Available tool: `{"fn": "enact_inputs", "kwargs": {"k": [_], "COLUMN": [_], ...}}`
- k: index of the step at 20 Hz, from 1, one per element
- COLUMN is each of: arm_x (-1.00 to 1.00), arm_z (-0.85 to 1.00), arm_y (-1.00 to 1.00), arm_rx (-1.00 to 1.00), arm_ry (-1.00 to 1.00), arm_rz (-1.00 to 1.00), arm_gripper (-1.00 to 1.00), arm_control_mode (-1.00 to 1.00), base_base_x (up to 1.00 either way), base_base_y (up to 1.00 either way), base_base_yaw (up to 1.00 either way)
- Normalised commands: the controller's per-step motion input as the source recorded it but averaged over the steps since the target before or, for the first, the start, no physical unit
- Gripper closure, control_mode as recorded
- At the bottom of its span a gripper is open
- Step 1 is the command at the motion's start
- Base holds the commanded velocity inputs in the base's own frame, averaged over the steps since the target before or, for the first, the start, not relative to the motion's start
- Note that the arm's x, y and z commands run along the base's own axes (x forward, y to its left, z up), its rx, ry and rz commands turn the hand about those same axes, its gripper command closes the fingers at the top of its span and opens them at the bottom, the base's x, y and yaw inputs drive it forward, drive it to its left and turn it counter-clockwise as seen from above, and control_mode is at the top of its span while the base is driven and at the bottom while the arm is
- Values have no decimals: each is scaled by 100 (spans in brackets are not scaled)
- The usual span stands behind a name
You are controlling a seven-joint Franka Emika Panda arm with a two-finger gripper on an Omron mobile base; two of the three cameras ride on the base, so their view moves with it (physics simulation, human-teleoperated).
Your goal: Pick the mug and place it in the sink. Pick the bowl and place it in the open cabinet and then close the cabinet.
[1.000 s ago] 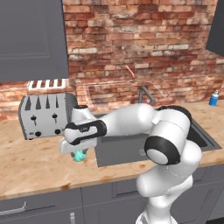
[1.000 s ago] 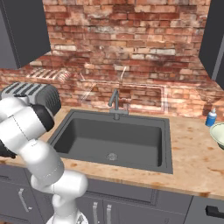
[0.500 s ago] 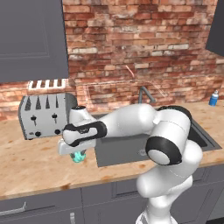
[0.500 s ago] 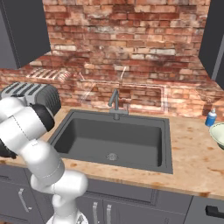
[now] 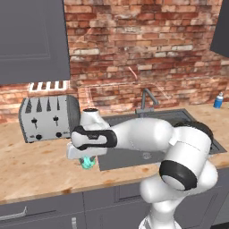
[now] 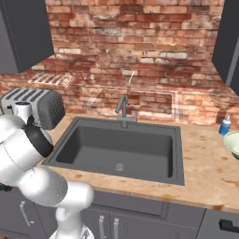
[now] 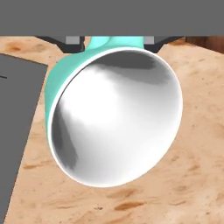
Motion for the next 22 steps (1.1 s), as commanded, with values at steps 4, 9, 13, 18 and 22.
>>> {"fn": "enact_inputs", "kwargs": {"k": [4, 9, 13, 18, 22], "arm_x": [-13, -3, 3, 24, 23], "arm_z": [2, 44, 60, 63, 37], "arm_y": [-80, -74, -30, -1, -13], "arm_rx": [3, 0, 0, 0, 0], "arm_ry": [-9, -17, -15, -3, -2], "arm_rz": [-23, -25, -26, -23, -20], "arm_gripper": [100, 100, 100, 100, 100], "arm_control_mode": [-100, -100, -100, -100, -100], "base_base_x": [0, 0, 0, 0, 0], "base_base_y": [0, 0, 0, 0, 0], "base_base_yaw": [0, 0, 0, 0, 0]}}
